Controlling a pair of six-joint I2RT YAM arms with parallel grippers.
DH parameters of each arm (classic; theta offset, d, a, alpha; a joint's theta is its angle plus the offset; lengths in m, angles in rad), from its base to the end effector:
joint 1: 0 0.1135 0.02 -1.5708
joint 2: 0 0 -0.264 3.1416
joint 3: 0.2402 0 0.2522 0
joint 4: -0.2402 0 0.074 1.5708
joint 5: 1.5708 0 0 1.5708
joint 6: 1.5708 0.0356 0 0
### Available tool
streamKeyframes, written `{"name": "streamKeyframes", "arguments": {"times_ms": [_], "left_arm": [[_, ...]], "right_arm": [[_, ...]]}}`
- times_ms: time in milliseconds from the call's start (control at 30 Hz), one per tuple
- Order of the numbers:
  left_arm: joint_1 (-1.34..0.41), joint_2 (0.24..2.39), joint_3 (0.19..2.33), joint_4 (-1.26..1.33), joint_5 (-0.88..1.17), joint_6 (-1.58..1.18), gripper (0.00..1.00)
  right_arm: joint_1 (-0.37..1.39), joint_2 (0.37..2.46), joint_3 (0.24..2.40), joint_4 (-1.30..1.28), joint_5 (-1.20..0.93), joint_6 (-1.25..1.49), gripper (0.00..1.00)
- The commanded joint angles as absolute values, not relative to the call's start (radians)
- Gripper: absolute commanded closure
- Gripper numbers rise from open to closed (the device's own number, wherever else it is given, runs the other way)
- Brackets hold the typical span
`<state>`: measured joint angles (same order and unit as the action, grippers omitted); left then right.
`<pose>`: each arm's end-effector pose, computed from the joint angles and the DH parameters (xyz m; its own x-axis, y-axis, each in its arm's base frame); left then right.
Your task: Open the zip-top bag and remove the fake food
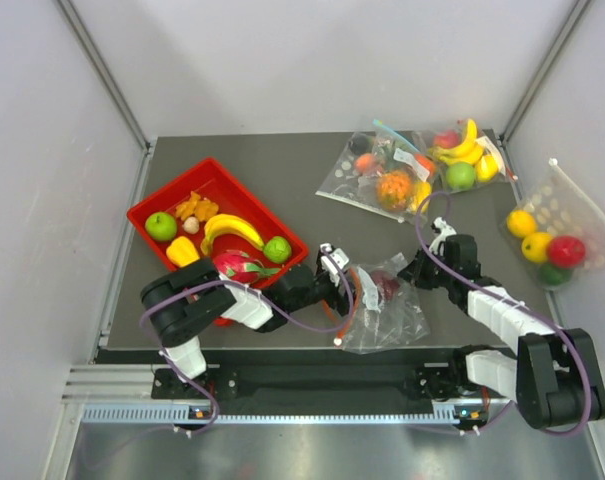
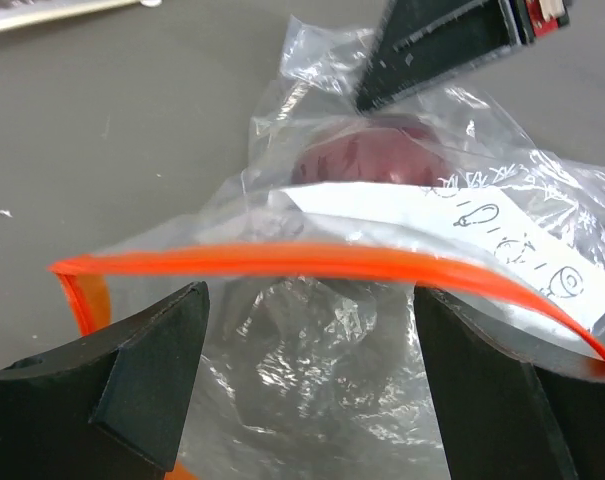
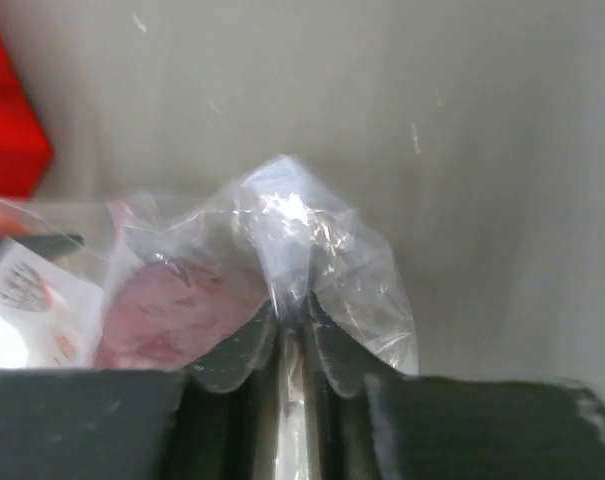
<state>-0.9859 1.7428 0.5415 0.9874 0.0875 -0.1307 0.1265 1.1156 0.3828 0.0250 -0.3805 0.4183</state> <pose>0.1722 -0.2657 0.1436 -0.2306 0.1131 -0.9665 0.8550 0.4978 -0.1457 0.2042 0.0393 0.1617 -0.7506 0.2847 -0.5962 -0.1008 0.8424 0.5293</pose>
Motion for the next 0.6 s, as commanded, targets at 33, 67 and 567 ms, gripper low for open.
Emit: {"name": "streamKeyframes", "arguments": {"times_ms": [33, 67, 567], "left_arm": [[-0.997, 1.773, 0.586, 1.051, 0.098, -0.132, 0.12], [-0.999, 1.778, 0.592, 1.055, 0.097, -0.132, 0.12], [-1.022, 1.806, 0.560, 1.229, 0.164, -0.208, 0.07]], "right_arm": [[0.118, 1.137, 0.357, 0.026, -0.367, 0.402, 1.00], [0.118, 1.140, 0.359, 0.023, -0.370, 0.399, 1.00], [0.117, 1.146, 0.371, -0.021, -0.351, 0.385, 1.00]]}}
